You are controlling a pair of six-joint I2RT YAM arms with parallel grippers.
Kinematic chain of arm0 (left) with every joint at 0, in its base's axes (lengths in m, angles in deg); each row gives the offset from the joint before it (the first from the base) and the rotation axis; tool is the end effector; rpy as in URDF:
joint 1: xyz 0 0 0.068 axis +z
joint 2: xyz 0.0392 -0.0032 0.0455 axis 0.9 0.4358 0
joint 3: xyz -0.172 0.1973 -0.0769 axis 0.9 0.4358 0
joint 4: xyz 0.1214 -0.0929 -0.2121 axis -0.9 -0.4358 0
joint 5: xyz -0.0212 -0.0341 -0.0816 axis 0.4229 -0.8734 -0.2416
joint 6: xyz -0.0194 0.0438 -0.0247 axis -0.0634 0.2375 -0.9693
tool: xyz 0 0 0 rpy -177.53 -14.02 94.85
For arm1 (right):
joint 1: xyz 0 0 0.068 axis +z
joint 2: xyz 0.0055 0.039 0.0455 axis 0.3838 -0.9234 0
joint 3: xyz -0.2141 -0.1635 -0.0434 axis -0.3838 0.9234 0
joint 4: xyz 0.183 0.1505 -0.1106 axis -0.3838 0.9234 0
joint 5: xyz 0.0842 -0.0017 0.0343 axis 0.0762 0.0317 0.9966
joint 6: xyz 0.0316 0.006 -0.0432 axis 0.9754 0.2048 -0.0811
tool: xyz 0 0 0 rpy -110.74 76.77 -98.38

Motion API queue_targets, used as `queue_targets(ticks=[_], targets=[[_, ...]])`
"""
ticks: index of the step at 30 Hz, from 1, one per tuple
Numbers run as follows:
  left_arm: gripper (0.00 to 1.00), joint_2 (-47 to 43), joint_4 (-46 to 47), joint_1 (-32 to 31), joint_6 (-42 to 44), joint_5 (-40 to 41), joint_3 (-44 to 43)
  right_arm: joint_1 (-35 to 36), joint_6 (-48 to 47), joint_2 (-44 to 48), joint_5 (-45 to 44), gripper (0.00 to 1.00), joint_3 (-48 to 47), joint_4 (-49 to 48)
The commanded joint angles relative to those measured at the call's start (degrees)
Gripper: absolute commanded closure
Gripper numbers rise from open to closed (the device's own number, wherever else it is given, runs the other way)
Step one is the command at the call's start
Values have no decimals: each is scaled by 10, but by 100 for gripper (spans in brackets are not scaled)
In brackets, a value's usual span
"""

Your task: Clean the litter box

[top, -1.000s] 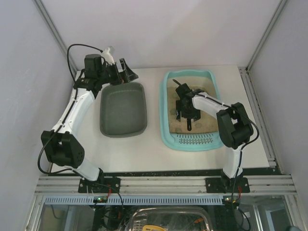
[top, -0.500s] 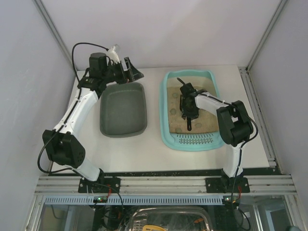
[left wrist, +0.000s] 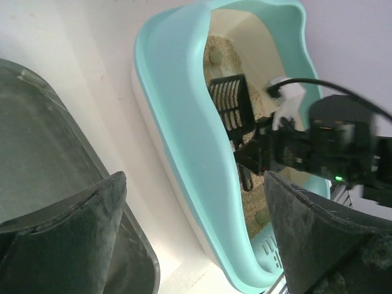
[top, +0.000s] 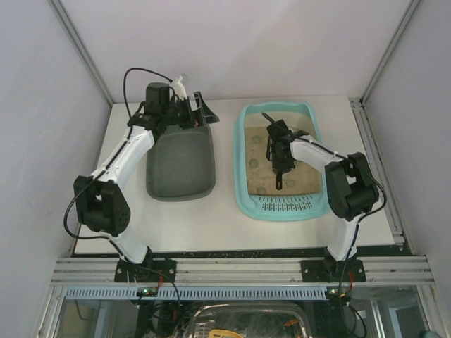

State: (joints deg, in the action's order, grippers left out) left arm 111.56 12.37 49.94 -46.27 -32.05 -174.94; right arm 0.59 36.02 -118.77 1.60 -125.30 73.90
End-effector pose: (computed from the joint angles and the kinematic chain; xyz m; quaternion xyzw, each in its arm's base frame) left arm 0.3684 -0.1115 0.3540 0.0450 0.8391 -0.3748 0.3916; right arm 0.3505 0.1438 0.1748 0.0238 0.9845 -0.0089 0.1734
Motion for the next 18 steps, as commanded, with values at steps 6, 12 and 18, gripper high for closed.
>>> queue_targets(ticks=[6, 12, 18], targets=[[0, 50, 10, -22, 22, -40, -71, -14, -74, 118, 19, 100, -91, 71], [0, 78, 4, -39, 28, -65, -107, -4, -150, 120, 110, 100, -143, 121], [1, 102, 17, -58, 16, -81, -135, 21, -153, 135, 138, 100, -166, 138]])
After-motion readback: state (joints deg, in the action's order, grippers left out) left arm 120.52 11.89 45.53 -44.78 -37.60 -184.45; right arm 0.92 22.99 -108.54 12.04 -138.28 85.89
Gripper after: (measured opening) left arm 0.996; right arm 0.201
